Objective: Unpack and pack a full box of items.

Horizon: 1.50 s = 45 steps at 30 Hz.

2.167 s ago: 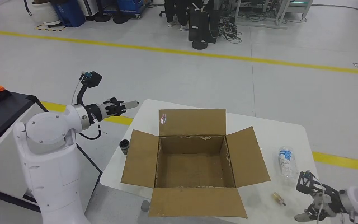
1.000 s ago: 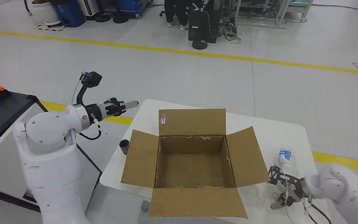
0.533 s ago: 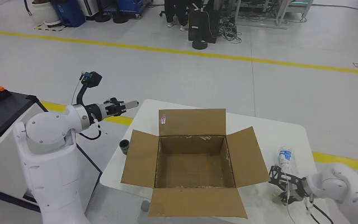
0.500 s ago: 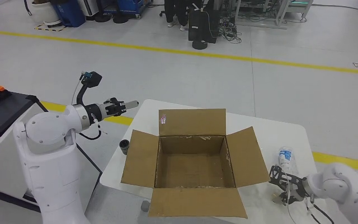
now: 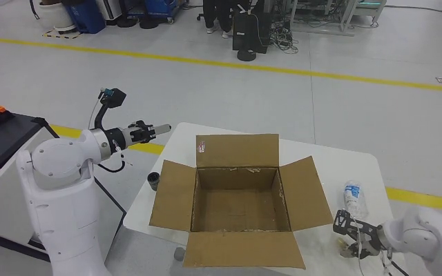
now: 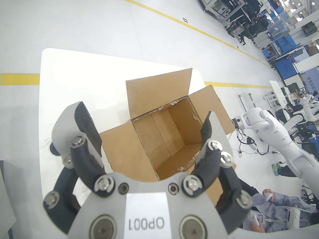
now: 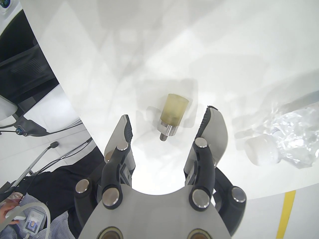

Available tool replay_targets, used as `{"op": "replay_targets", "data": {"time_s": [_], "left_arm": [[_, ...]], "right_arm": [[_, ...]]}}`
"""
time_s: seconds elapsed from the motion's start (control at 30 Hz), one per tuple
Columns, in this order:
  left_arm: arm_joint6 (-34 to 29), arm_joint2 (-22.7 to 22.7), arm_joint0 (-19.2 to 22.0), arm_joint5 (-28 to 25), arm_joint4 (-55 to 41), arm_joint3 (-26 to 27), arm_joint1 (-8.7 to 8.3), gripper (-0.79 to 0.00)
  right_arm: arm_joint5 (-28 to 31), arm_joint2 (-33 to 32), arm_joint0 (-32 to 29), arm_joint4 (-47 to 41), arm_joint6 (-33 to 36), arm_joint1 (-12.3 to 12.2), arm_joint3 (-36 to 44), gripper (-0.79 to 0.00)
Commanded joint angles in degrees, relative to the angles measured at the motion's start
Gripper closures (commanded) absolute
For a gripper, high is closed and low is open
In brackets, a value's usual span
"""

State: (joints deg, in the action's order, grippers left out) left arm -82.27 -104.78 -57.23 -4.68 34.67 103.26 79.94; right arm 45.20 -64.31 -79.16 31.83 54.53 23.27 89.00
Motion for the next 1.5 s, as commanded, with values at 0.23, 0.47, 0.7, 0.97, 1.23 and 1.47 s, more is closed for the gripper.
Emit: {"op": "replay_targets", "data": {"time_s": [0.23, 0.47, 0.7, 0.97, 1.23, 1.47], "left_arm": [[0.0, 0.0, 0.0, 0.0, 0.0, 0.0, 0.0, -0.785], [0.0, 0.0, 0.0, 0.0, 0.0, 0.0, 0.0, -0.785], [0.0, 0.0, 0.0, 0.0, 0.0, 0.0, 0.0, -0.785], [0.0, 0.0, 0.0, 0.0, 0.0, 0.0, 0.0, -0.785], [0.0, 0.0, 0.0, 0.0, 0.0, 0.0, 0.0, -0.785], [0.0, 0.0, 0.0, 0.0, 0.0, 0.0, 0.0, -0.785]], "right_arm": [[-1.1, 0.9, 0.8, -0.4, 0.9, 0.6, -0.5, -0.379], [-2.9, 2.3, 2.0, 0.9, 1.9, 1.3, -0.7, -0.376], [-3.2, 3.4, 3.1, 1.3, 2.2, 2.0, -1.2, -0.376], [-3.5, 4.4, 4.1, 2.0, 2.7, 2.7, -1.8, -0.372], [-4.3, 5.2, 4.8, 3.2, 3.1, 3.2, -1.7, -0.376], [-5.1, 5.4, 4.9, 4.1, 3.3, 3.5, -1.0, -0.366]]}}
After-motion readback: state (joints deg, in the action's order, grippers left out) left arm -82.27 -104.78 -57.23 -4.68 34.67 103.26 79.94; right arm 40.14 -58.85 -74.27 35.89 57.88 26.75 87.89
